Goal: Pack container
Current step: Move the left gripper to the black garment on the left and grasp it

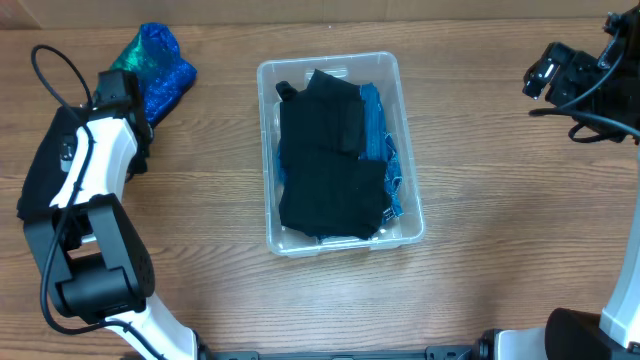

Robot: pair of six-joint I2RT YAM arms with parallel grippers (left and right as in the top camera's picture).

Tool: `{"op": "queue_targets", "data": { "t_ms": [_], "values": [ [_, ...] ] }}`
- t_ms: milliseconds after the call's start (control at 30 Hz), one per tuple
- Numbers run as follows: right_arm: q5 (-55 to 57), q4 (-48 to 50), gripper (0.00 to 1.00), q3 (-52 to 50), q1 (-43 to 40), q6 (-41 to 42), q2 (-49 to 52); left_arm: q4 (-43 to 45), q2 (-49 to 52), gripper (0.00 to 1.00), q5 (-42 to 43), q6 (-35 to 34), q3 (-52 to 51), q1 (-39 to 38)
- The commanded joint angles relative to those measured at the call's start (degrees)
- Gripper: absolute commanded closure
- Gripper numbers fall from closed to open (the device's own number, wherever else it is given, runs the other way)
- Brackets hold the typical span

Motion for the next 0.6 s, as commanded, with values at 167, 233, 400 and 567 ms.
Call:
{"op": "queue_targets", "data": {
  "t_ms": [167, 233, 400, 567],
  "values": [
    [0.0, 0.3, 0.0, 0.4, -0.1, -0.4, -0.9, 5.5, 6.3, 0.0, -1.5, 10.0, -0.1, 0.6],
    [0.0, 0.6, 0.0, 0.4, -0.1, -0.4, -0.9, 5.7, 7.9, 0.0, -1.5, 10.0, -0.1, 0.6],
    [0.0, 0.8, 0.0, 0.4, -0.1, -0.4, -0.9, 6.9, 10.8, 0.0, -3.4, 11.1, -0.1, 0.7],
    [0.0, 0.8, 0.0, 0.4, -0.1, -0.4, -0.9, 8.3, 12.1, 0.0, -6.3, 11.3, -0.1, 2.3]
  ]
}}
